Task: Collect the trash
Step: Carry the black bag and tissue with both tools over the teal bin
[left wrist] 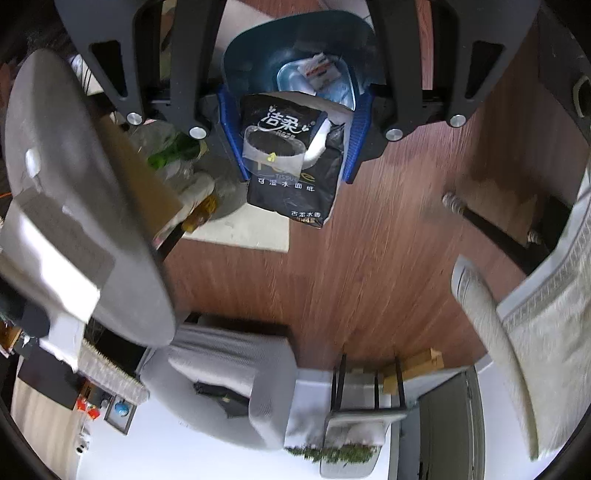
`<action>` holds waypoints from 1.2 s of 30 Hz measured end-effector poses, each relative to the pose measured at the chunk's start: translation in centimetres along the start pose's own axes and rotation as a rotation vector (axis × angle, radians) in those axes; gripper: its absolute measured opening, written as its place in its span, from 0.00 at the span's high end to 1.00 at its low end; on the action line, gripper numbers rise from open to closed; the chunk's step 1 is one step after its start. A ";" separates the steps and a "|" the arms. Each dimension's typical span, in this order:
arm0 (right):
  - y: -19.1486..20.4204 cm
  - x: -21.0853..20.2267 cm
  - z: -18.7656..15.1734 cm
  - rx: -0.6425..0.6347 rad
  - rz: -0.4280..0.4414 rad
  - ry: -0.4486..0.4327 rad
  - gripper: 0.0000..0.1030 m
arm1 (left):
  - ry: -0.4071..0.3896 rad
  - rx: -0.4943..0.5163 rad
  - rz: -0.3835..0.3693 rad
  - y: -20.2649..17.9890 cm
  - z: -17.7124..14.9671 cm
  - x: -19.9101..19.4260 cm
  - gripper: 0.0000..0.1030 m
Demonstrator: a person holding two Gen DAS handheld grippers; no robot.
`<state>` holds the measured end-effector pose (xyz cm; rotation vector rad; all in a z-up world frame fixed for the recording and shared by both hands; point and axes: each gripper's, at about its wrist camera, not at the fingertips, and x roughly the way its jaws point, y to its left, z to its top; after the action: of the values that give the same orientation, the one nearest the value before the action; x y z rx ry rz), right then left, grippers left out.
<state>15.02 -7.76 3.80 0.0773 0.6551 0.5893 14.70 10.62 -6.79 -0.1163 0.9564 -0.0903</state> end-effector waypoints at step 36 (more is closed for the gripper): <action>6.1 11.4 -6.7 -0.089 0.015 0.332 1.00 | -0.030 -0.115 0.088 6.8 -3.3 -3.2 0.32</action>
<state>15.30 2.75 -6.27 -0.1014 0.9493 0.6515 10.36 17.55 -6.98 -0.1803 0.9352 0.0476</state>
